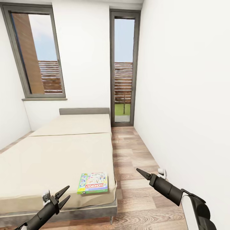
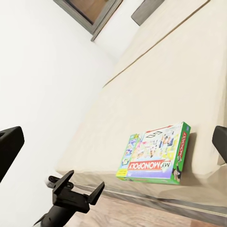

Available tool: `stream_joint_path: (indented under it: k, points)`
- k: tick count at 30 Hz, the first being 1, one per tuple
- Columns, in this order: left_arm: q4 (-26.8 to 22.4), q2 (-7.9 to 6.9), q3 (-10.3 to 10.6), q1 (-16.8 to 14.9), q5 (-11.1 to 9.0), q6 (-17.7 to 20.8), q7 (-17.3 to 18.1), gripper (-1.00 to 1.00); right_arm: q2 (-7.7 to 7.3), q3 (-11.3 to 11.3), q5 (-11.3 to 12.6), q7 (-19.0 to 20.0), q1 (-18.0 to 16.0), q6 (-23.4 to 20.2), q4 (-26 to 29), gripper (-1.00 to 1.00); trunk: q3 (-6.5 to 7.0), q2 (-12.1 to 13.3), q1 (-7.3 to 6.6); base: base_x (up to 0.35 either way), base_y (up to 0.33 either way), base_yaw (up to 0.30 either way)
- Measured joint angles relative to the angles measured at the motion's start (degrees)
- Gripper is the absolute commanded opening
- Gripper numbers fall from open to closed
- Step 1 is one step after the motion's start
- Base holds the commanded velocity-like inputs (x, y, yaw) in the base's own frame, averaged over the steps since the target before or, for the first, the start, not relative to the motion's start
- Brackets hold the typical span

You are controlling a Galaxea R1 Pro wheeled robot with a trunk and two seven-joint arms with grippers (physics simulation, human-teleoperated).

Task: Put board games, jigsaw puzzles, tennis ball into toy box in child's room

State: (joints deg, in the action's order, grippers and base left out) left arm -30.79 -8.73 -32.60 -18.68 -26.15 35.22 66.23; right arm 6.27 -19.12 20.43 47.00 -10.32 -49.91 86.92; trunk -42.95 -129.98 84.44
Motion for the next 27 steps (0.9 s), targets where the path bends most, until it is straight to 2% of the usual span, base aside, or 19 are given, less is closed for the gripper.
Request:
stream_joint_path:
  k: [12, 27]
  points:
    - [0.00, 0.11, -0.01, 0.00, 0.00, -0.03, -0.24, 1.00, 0.00, 0.00, -0.04, 0.02, 0.02, 0.00, 0.00, 1.00, 0.00, 0.00, 0.00, 0.000, 0.000, 0.000]
    - [0.08, 0.12, -0.17, 0.00, 0.02, -0.08, -3.88, 1.00, 0.00, 0.00, -0.05, -0.01, 0.00, 0.00, 0.00, 1.00, 0.00, 0.00, 0.00, 0.000, 0.000, 0.000]
